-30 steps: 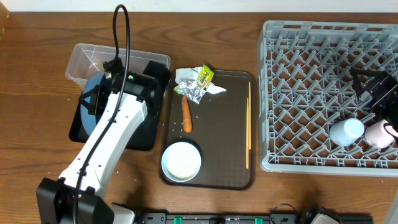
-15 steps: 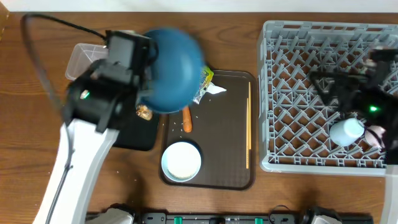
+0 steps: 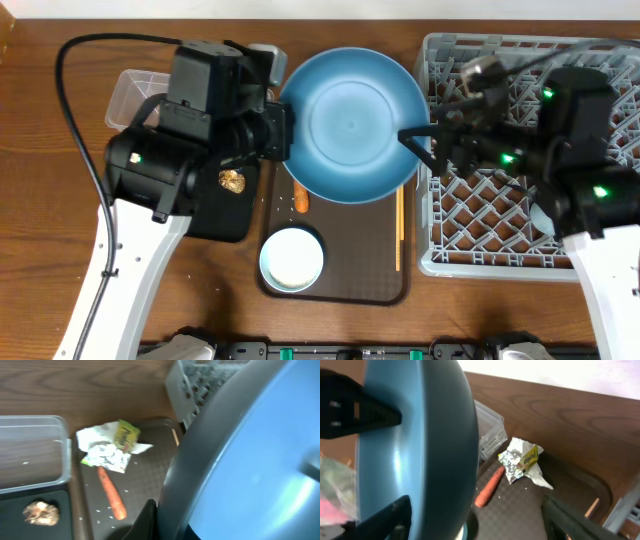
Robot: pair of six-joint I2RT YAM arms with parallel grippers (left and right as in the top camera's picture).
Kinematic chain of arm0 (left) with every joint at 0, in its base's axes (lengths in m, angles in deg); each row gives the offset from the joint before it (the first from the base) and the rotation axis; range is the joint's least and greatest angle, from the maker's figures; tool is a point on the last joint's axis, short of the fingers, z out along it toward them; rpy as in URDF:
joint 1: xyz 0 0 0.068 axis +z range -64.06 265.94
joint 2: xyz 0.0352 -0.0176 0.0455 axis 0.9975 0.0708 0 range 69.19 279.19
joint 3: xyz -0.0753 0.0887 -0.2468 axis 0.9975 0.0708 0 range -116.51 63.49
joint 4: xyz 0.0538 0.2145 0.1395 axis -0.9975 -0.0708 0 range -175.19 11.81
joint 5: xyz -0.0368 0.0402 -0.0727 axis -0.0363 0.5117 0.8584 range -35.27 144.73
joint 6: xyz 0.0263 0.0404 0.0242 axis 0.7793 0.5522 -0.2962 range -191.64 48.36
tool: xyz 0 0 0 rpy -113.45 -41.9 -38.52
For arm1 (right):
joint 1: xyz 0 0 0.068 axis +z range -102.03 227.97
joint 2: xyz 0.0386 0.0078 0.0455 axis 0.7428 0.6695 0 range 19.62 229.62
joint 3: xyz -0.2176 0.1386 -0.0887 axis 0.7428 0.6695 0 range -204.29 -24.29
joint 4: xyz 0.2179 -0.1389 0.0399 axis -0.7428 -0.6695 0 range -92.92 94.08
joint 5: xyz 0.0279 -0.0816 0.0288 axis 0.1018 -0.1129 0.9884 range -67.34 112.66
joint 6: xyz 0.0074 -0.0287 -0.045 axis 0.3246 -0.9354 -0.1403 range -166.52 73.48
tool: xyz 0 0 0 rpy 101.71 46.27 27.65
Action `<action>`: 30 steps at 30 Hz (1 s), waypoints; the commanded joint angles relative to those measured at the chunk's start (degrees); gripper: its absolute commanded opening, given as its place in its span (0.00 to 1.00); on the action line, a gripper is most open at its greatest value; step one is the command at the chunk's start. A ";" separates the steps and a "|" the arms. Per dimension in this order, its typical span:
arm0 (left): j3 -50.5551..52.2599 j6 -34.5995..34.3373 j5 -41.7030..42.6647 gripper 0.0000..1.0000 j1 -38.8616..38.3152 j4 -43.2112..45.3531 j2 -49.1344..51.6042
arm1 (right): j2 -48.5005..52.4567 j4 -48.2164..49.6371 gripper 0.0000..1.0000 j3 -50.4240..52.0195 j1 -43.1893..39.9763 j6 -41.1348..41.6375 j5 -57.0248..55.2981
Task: Sort waste into correct bins and load items into the dishwasher rack
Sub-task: 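Hand the blue plate to the right gripper and carry it to the rack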
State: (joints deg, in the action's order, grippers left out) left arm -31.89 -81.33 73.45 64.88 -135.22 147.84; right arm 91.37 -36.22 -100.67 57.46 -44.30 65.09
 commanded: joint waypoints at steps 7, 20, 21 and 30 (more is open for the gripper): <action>-0.48 1.14 -1.68 0.17 -5.16 1.25 -0.31 | 2.69 4.35 0.01 -0.13 2.71 1.99 -1.14; -0.48 1.14 -5.33 0.98 -5.22 1.05 -0.33 | -6.71 -3.72 0.01 -0.13 0.90 5.07 -64.04; -0.48 1.14 -5.35 0.98 -5.22 1.05 -0.33 | -6.88 -3.96 0.01 -0.13 0.83 5.09 -70.60; -0.48 1.14 -5.33 0.98 -5.22 0.98 -0.33 | -1.88 5.92 0.01 -0.11 -5.92 -3.30 -111.65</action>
State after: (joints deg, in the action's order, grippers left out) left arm -31.89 -80.59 68.89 59.57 -134.22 147.56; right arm 87.50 -33.05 -100.49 54.40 -42.53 -27.16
